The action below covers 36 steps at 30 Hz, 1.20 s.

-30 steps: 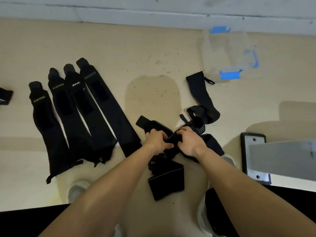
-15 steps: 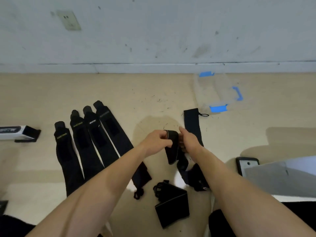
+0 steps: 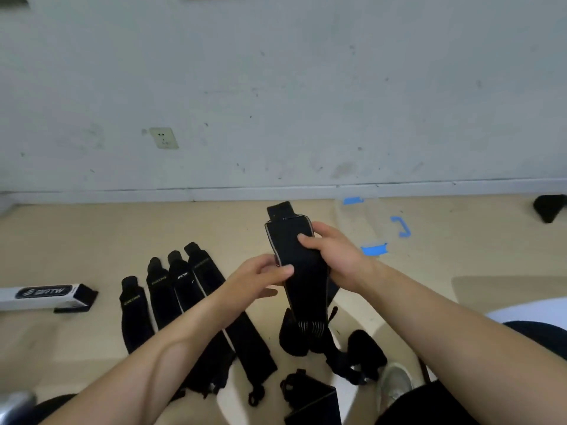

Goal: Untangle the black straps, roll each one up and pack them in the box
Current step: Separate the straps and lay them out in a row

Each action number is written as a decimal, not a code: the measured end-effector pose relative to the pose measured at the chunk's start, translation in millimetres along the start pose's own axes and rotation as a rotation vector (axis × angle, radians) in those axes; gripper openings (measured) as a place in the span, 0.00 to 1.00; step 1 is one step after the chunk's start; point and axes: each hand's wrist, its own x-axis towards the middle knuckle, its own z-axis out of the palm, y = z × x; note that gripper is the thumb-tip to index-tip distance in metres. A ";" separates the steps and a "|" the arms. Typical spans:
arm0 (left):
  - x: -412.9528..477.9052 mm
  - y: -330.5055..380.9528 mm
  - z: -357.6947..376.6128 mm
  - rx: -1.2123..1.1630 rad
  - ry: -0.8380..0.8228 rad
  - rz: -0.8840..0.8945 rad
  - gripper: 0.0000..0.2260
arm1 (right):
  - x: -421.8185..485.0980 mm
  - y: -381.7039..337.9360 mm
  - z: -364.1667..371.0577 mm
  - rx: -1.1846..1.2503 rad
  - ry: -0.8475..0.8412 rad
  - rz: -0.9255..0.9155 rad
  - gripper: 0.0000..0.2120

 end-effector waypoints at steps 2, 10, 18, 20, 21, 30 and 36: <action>-6.1 6.9 3.2 -0.220 0.090 -0.001 0.17 | -15.4 -2.4 5.7 0.015 -0.061 -0.010 0.11; -0.1 5.2 -2.9 -0.377 0.332 0.113 0.09 | -30.3 13.6 36.8 -0.121 -0.049 -0.063 0.08; 11.0 -5.5 -4.6 -0.377 0.313 0.075 0.10 | -2.8 20.1 39.9 -0.117 0.060 -0.126 0.11; 10.9 -7.4 -4.8 -0.377 0.313 0.066 0.09 | -1.0 22.8 39.7 -0.110 0.044 -0.097 0.12; 11.0 -8.6 -5.5 -0.378 0.314 0.059 0.09 | -0.4 23.7 39.7 -0.108 0.049 -0.088 0.12; 8.1 -7.0 -6.0 -0.320 0.470 0.078 0.06 | 2.7 28.9 34.9 -0.192 0.346 -0.150 0.06; 3.5 -0.4 4.2 -0.335 0.563 0.167 0.03 | -17.3 30.1 54.6 -0.338 0.109 -0.349 0.12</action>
